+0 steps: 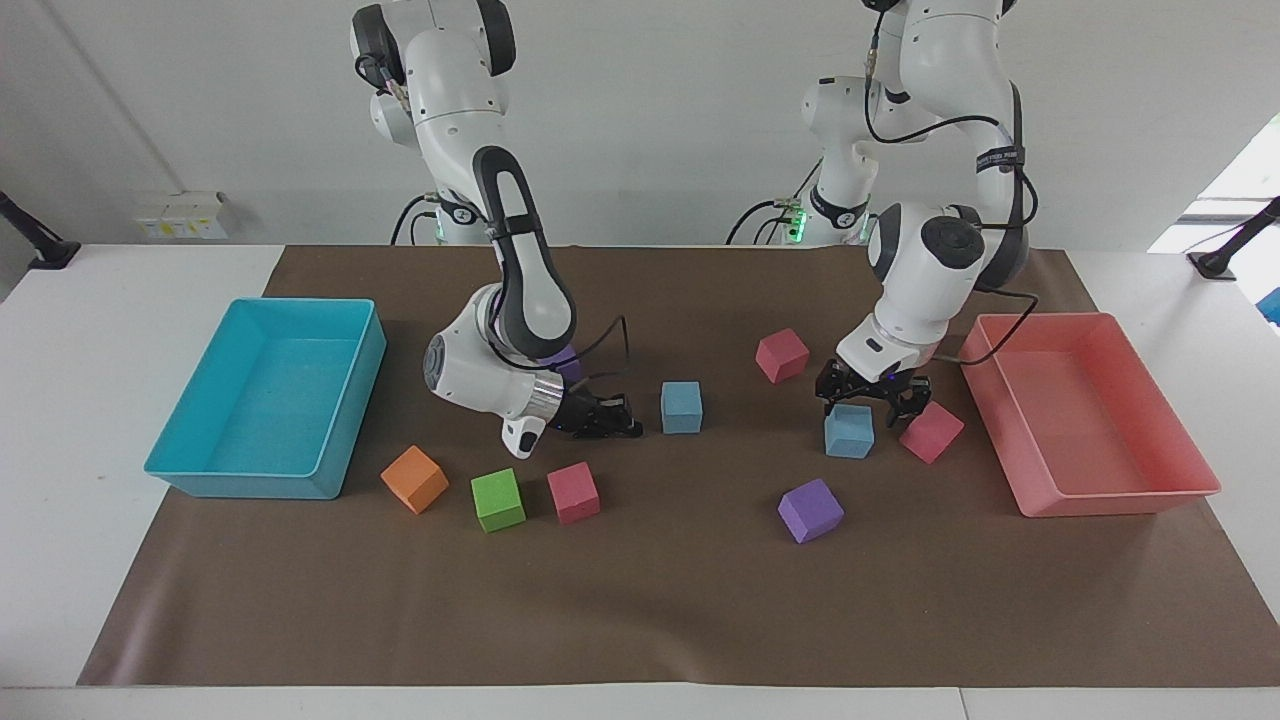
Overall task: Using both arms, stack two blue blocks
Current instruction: 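Reach the left gripper to the other light blue cube near the pink bin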
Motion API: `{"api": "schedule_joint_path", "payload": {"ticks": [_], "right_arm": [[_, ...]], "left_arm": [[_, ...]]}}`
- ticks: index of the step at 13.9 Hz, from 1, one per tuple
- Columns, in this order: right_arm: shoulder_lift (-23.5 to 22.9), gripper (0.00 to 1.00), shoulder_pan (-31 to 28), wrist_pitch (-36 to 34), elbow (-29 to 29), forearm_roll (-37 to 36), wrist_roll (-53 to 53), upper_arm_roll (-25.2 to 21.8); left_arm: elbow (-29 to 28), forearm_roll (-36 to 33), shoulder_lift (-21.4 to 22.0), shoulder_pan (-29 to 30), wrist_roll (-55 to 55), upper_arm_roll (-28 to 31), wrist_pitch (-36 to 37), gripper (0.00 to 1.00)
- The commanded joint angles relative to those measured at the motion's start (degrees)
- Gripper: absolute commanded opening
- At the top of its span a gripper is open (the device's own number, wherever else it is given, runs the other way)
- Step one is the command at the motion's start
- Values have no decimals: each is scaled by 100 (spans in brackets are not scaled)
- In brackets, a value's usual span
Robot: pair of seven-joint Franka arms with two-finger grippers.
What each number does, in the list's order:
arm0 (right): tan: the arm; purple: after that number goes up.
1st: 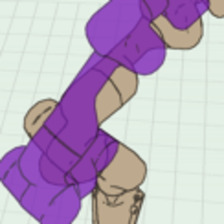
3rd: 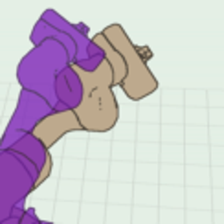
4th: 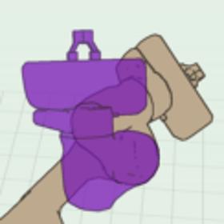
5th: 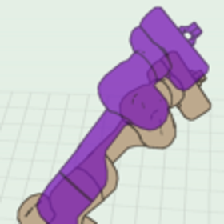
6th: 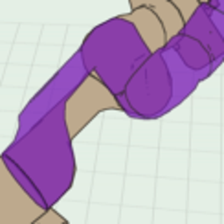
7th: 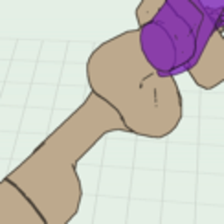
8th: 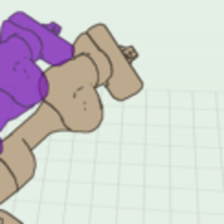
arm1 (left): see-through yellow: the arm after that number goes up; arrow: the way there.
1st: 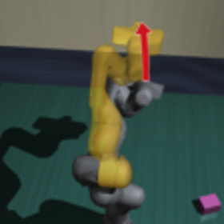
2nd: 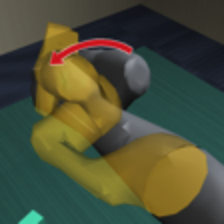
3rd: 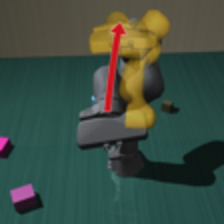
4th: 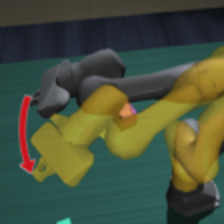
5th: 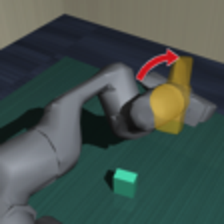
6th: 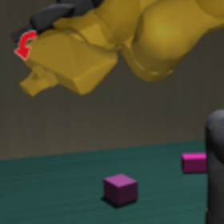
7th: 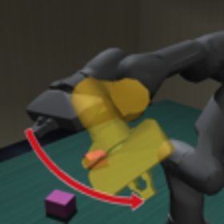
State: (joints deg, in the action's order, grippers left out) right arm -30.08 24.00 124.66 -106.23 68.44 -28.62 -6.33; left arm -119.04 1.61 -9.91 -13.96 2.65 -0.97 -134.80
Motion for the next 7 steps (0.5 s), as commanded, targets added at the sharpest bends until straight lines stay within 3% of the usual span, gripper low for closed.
{"api": "schedule_joint_path", "payload": {"ticks": [1, 7], "right_arm": [[2, 0, -36, 67, -55, 196, -258, 35], [11, 0, -36, -12, -56, 170, -328, 35]], "left_arm": [[-146, 14, 24, -107, 34, 88, -222, 100], [-181, 14, -195, -90, 17, 88, -503, 100]]}}
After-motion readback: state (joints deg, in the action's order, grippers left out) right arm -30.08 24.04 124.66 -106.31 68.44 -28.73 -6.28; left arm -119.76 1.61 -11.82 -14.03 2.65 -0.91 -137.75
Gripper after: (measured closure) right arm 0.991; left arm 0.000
